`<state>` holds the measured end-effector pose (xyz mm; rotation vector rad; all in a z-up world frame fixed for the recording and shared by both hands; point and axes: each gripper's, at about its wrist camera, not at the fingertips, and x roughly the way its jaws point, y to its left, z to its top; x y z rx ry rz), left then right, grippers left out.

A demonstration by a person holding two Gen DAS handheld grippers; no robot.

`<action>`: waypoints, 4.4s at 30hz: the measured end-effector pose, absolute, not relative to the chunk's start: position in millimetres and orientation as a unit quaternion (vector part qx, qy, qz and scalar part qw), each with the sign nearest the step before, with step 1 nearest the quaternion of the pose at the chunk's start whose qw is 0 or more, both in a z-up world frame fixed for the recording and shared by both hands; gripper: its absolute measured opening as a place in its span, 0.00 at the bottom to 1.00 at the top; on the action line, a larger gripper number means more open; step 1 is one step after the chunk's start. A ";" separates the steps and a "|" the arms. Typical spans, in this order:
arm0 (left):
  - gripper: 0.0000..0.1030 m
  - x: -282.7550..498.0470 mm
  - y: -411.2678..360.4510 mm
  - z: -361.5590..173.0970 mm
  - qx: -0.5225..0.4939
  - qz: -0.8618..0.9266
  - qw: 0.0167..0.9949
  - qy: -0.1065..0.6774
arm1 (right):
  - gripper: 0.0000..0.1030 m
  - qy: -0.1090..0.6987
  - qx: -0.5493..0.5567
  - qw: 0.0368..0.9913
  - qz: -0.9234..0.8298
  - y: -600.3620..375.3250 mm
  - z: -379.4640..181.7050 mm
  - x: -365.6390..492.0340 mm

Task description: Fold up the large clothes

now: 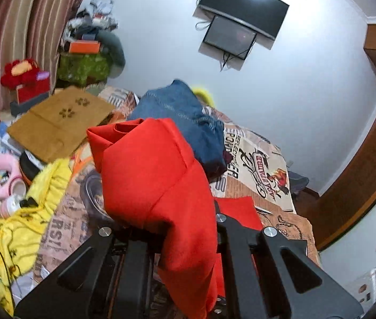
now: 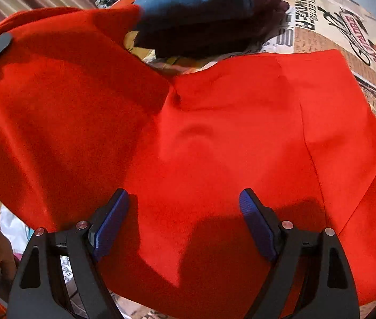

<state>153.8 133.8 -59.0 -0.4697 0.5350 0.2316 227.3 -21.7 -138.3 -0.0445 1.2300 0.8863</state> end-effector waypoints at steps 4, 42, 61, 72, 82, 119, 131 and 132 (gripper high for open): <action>0.07 161.0 123.8 -57.2 -0.224 0.105 0.931 0.269 | 0.80 0.557 -0.002 0.724 0.406 -40.3 -131.3 234.7; 0.66 245.4 -31.5 -93.4 -0.011 -0.116 0.890 0.441 | 0.80 0.479 0.030 0.839 0.256 -224.4 -65.1 256.6; 0.73 223.1 48.5 -181.4 -0.083 -0.038 0.868 0.487 | 0.55 0.554 0.055 0.783 0.278 -149.6 -113.8 303.3; 0.75 224.2 54.3 -153.8 -0.091 -0.035 0.871 0.481 | 0.13 0.458 0.058 0.837 0.293 -160.1 -49.4 282.9; 0.77 214.7 17.1 -167.3 -0.034 -0.052 0.868 0.493 | 0.14 0.503 0.031 0.825 0.256 -187.6 -89.6 266.8; 0.81 259.2 81.0 -188.0 -0.211 -0.018 0.814 0.541 | 0.73 0.606 0.067 0.740 0.284 -193.2 -124.5 336.3; 0.81 292.0 88.8 -230.5 -0.344 -0.079 0.736 0.578 | 0.73 0.679 0.149 0.644 0.319 -184.0 -190.3 376.5; 0.81 294.1 88.8 -233.7 -0.352 -0.085 0.731 0.579 | 0.73 0.679 0.150 0.643 0.320 -183.0 -190.6 378.1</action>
